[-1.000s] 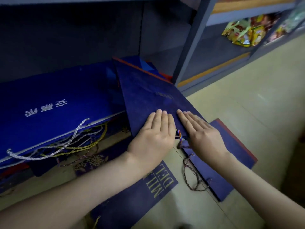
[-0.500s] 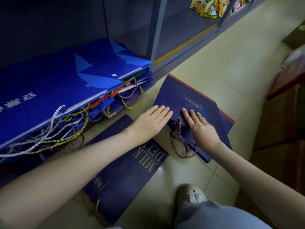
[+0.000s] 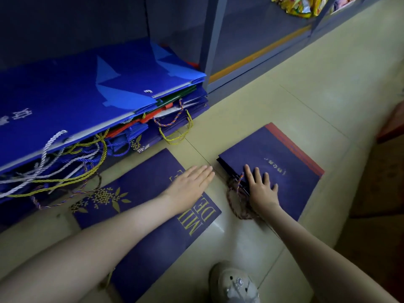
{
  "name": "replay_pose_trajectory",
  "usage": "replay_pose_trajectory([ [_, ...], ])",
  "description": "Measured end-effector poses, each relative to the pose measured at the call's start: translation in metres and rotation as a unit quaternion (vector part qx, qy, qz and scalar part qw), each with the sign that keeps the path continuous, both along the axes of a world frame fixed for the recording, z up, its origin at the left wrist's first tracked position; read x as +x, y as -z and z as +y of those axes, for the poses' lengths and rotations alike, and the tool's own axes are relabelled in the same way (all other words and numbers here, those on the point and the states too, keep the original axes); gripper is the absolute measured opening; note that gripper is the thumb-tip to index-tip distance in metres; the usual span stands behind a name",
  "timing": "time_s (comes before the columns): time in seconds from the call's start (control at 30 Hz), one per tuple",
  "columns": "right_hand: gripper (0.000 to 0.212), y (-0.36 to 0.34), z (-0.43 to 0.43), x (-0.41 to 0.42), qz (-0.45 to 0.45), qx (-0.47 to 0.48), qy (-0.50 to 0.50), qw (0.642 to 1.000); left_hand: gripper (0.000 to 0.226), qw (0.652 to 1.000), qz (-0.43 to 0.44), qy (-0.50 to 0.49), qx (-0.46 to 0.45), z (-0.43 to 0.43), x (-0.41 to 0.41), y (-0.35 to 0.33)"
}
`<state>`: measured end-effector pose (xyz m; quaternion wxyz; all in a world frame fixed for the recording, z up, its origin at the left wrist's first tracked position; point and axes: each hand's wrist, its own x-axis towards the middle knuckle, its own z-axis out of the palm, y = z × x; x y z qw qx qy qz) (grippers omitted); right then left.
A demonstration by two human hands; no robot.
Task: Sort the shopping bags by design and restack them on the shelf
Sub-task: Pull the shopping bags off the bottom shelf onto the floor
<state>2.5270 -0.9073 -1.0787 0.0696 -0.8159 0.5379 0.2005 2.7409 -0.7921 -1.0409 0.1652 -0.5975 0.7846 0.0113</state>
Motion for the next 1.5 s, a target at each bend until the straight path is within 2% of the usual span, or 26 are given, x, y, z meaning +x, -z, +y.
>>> replay_pose_trajectory([
  [0.2, 0.076, 0.023, -0.022, -0.005, 0.026, 0.088, 0.043, 0.995, 0.068, 0.999, 0.009, -0.035, 0.019, -0.017, 0.001, 0.009],
  [0.43, 0.083, 0.025, -0.033, -0.001, 0.02, 0.085, 0.035, 0.996, 0.07, 0.998, 0.01, -0.054, 0.014, -0.031, -0.006, 0.021],
  [0.53, 0.088, 0.006, -0.033, 0.015, 0.014, 0.072, -0.037, 0.997, 0.077, 0.995, 0.014, -0.07, -0.076, -0.029, 0.003, 0.013],
  [0.6, 0.086, -0.016, -0.03, 0.043, -0.048, 0.042, -0.11, 0.992, 0.082, 0.984, 0.019, -0.111, -0.135, -0.023, 0.02, -0.003],
  [0.67, 0.084, -0.042, -0.027, 0.084, -0.153, -0.002, -0.173, 0.973, 0.082, 0.966, 0.004, -0.162, -0.203, -0.014, 0.047, -0.023],
  [0.77, 0.083, -0.076, -0.019, 0.153, -0.294, -0.063, -0.272, 0.914, 0.08, 0.925, -0.064, -0.262, -0.266, 0.009, 0.097, -0.059],
  [0.87, 0.083, -0.101, -0.006, 0.217, -0.346, -0.102, -0.357, 0.862, 0.086, 0.889, -0.116, -0.386, -0.218, 0.038, 0.143, -0.085],
  [0.97, 0.09, -0.117, 0.01, 0.263, -0.339, -0.1, -0.392, 0.849, 0.079, 0.869, -0.099, -0.471, -0.115, 0.058, 0.17, -0.091],
  [1.07, 0.087, -0.118, 0.021, 0.284, -0.27, -0.065, -0.427, 0.861, 0.058, 0.891, -0.092, -0.437, -0.084, 0.069, 0.177, -0.097],
  [1.13, 0.076, -0.114, 0.021, 0.288, -0.253, -0.057, -0.425, 0.867, 0.057, 0.906, -0.096, -0.401, -0.093, 0.077, 0.179, -0.101],
  [1.23, 0.064, -0.117, 0.022, 0.282, -0.27, -0.076, -0.428, 0.859, 0.057, 0.916, -0.118, -0.362, -0.13, 0.089, 0.176, -0.105],
  [1.27, 0.061, -0.12, 0.02, 0.28, -0.276, -0.095, -0.432, 0.854, 0.049, 0.92, -0.115, -0.337, -0.161, 0.091, 0.176, -0.104],
  [1.33, 0.055, -0.131, 0.018, 0.273, -0.274, -0.136, -0.436, 0.846, 0.035, 0.923, -0.081, -0.301, -0.227, 0.092, 0.172, -0.106],
  [1.37, 0.054, -0.142, 0.02, 0.269, -0.256, -0.137, -0.427, 0.856, 0.039, 0.923, -0.069, -0.287, -0.249, 0.091, 0.168, -0.108],
  [1.43, 0.061, -0.158, 0.021, 0.265, -0.203, -0.126, -0.421, 0.875, 0.043, 0.925, -0.07, -0.255, -0.274, 0.086, 0.156, -0.114],
  [1.5, 0.069, -0.171, 0.029, 0.266, -0.173, -0.126, -0.459, 0.863, 0.042, 0.928, -0.063, -0.234, -0.283, 0.078, 0.143, -0.116],
])
